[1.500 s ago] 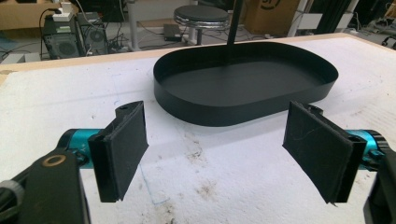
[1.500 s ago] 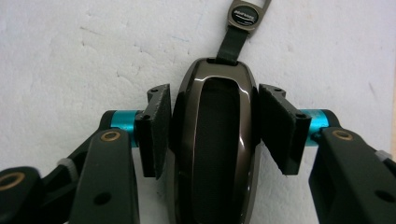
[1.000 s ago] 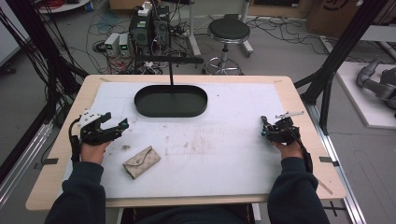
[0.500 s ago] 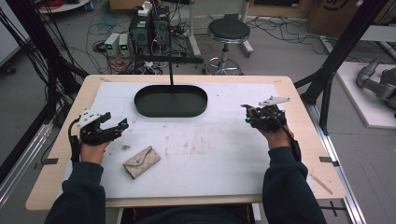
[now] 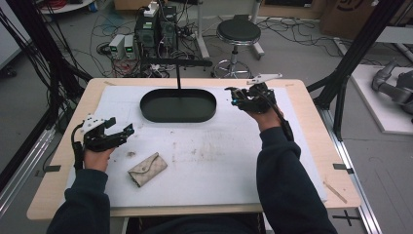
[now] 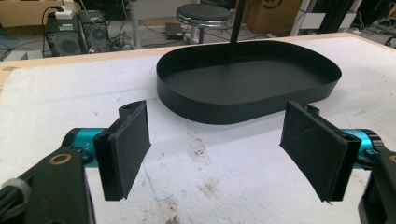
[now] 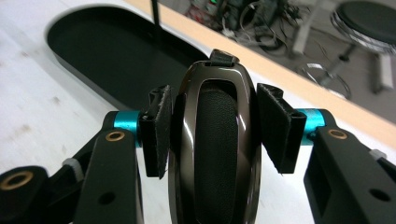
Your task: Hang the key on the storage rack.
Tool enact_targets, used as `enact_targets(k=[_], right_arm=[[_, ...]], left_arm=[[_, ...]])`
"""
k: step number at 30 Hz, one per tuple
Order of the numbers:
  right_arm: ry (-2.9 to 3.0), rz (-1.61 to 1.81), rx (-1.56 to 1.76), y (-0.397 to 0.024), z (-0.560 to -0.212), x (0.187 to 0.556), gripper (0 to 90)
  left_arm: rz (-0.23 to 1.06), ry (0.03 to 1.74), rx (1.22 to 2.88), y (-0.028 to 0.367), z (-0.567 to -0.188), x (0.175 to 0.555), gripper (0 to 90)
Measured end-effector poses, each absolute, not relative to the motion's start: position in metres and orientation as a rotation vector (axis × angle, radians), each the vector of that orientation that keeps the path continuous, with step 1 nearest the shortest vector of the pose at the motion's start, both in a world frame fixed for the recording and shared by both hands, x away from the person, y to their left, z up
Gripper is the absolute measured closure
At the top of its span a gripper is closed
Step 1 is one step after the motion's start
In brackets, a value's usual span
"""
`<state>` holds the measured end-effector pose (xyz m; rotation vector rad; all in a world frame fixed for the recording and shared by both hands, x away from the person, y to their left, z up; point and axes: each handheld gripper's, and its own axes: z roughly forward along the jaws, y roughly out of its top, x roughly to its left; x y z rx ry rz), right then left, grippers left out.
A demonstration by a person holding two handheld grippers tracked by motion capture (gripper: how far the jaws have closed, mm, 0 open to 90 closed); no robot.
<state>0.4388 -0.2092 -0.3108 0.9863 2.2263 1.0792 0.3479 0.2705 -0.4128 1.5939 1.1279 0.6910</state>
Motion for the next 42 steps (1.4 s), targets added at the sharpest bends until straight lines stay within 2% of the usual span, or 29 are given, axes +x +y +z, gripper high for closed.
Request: enact_targets(k=[10,20,34,42], right_arm=[[2.277,1.098,0.904,-0.157,-0.287,0.463,49.6],[2.246,1.111,0.906,-0.131,-0.271,0.483,49.6],[2.181,1.094,1.009,-0.136,-0.271,0.502,49.6],[2.189,0.942,1.056,-0.135,-0.29,0.516,49.5]], left_arm=[[0.696,1.126,1.591,0.271,-0.412,0.347,23.5],[0.692,1.127,1.583,0.272,-0.413,0.347,23.5],[0.694,1.127,1.58,0.272,-0.413,0.347,23.5],[0.693,1.124,1.587,0.271,-0.413,0.347,23.5]])
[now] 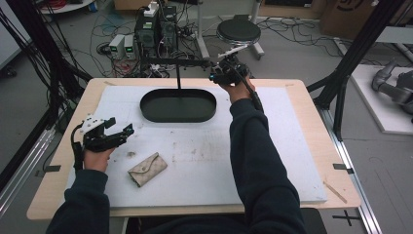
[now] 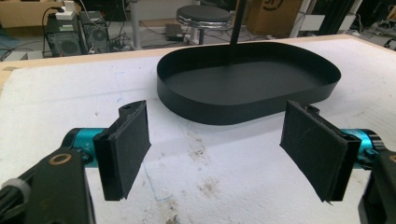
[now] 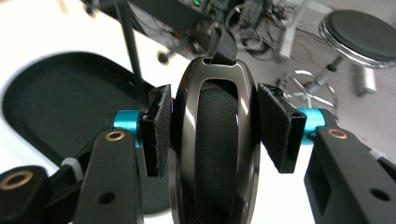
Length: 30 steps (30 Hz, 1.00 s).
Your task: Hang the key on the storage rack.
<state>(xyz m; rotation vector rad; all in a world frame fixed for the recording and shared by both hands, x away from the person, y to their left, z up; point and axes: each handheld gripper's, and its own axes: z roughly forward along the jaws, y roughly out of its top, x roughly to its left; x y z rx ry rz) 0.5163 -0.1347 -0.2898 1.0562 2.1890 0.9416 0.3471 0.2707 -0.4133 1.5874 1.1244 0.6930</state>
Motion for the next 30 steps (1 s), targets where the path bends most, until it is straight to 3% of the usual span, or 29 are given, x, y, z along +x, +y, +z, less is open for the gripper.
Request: enact_targets(k=[17,24,27,30], right_arm=[[2.223,0.94,1.127,-0.127,-0.347,0.53,48.6],[2.2,0.991,1.084,-0.131,-0.336,0.525,46.6],[2.215,1.034,1.046,-0.138,-0.328,0.516,44.0],[2.255,1.018,1.014,-0.152,-0.316,0.5,30.8]], left_arm=[[0.693,1.131,1.575,0.272,-0.414,0.347,23.5],[0.694,1.129,1.577,0.272,-0.414,0.347,23.5],[0.695,1.124,1.569,0.273,-0.413,0.346,23.5],[0.686,1.119,1.566,0.273,-0.413,0.346,23.5]])
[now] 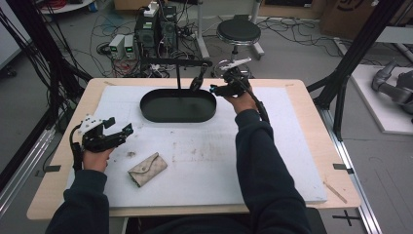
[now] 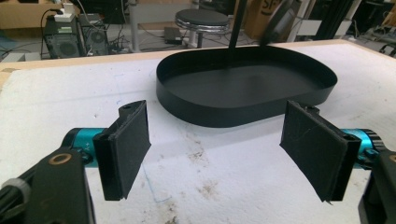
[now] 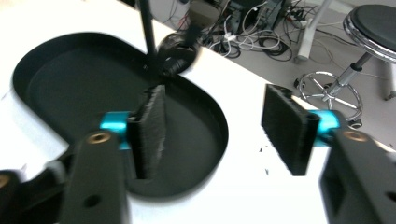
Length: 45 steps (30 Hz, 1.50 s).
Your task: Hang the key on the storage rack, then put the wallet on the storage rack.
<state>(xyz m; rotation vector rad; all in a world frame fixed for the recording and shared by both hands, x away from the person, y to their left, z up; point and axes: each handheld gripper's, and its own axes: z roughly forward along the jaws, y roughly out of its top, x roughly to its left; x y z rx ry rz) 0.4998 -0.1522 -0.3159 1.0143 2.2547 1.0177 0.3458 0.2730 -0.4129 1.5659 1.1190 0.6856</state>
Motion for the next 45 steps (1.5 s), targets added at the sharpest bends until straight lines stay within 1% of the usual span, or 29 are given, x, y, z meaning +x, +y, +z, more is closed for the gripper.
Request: enact_targets(k=[2,3,4,5,6,7,8,10,11,12,15,16,17,20,24,28,32,35,40,45], right_arm=[[2.274,1.007,1.01,-0.157,-0.313,0.496,29.3],[2.283,1.011,1.006,-0.169,-0.307,0.485,25.2],[2.283,1.011,1.006,-0.169,-0.307,0.485,25.2],[2.245,1.046,0.939,-0.183,-0.304,0.471,25.1],[2.245,1.046,0.939,-0.183,-0.304,0.471,25.1],[2.238,1.048,0.932,-0.19,-0.303,0.465,23.5],[2.242,1.049,0.948,-0.198,-0.303,0.46,19.6],[2.232,1.082,0.957,-0.214,-0.304,0.448,19.5],[2.224,1.097,0.967,-0.23,-0.307,0.436,19.5],[2.224,1.097,0.967,-0.23,-0.307,0.436,19.5],[2.214,1.091,1.024,-0.255,-0.316,0.416,19.5],[2.19,1.094,1.022,-0.272,-0.324,0.404,19.4],[2.19,1.094,1.022,-0.272,-0.324,0.404,19.5],[2.138,1.098,1.062,-0.295,-0.333,0.386,19.5],[2.078,1.104,1.038,-0.317,-0.346,0.364,19.5],[2.012,1.075,1.018,-0.327,-0.363,0.35,19.5],[1.973,1.091,1.078,-0.329,-0.375,0.347,19.5],[1.997,1.08,1.076,-0.328,-0.377,0.348,19.5],[2.016,1.056,1.177,-0.334,-0.379,0.352,19.5],[2.016,1.067,1.168,-0.333,-0.379,0.352,19.5]], left_arm=[[0.691,1.118,1.556,0.272,-0.412,0.345,23.5],[0.696,1.122,1.557,0.272,-0.412,0.345,23.5],[0.697,1.123,1.558,0.273,-0.412,0.345,23.5],[0.697,1.123,1.558,0.273,-0.412,0.345,23.4],[0.698,1.126,1.55,0.273,-0.412,0.345,23.4],[0.7,1.126,1.552,0.274,-0.411,0.344,23.5],[0.701,1.127,1.545,0.274,-0.411,0.344,23.5],[0.703,1.127,1.541,0.275,-0.411,0.344,23.4],[0.709,1.129,1.542,0.275,-0.411,0.344,23.4],[0.713,1.131,1.545,0.275,-0.411,0.344,23.4],[0.705,1.126,1.54,0.274,-0.409,0.344,23.5],[0.703,1.121,1.538,0.273,-0.409,0.344,23.4],[0.703,1.117,1.539,0.273,-0.409,0.344,23.4],[0.703,1.108,1.539,0.27,-0.407,0.344,22.7],[0.703,1.098,1.536,0.267,-0.406,0.343,22.7],[0.705,1.103,1.536,0.268,-0.406,0.344,22.7],[0.715,1.105,1.529,0.269,-0.405,0.344,22.7],[0.724,1.099,1.53,0.268,-0.403,0.343,22.7],[0.72,1.102,1.529,0.269,-0.404,0.344,22.7],[0.726,1.094,1.534,0.267,-0.401,0.34,22.7]])
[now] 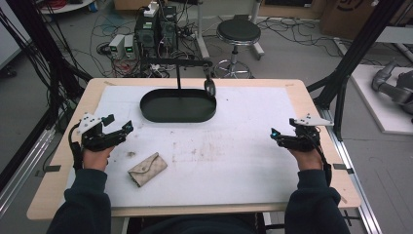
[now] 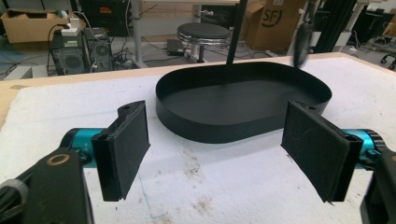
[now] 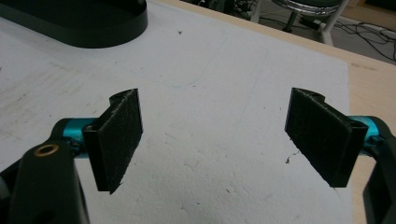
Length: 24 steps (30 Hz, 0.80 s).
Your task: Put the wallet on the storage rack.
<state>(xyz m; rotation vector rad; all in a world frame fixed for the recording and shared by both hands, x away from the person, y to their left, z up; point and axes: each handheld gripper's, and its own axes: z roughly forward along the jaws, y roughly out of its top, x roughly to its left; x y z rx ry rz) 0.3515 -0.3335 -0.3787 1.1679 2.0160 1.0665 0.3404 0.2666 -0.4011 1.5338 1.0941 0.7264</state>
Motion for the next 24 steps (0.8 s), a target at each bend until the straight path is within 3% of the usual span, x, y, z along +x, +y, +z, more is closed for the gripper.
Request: enact_targets(k=[16,24], right_arm=[[2.045,1.086,1.133,-0.328,-0.385,0.349,19.5],[2.045,1.091,1.144,-0.328,-0.386,0.352,19.5]], left_arm=[[0.679,1.061,1.582,0.251,-0.399,0.331,22.7],[0.518,1.015,1.753,0.233,-0.413,0.309,22.7]])
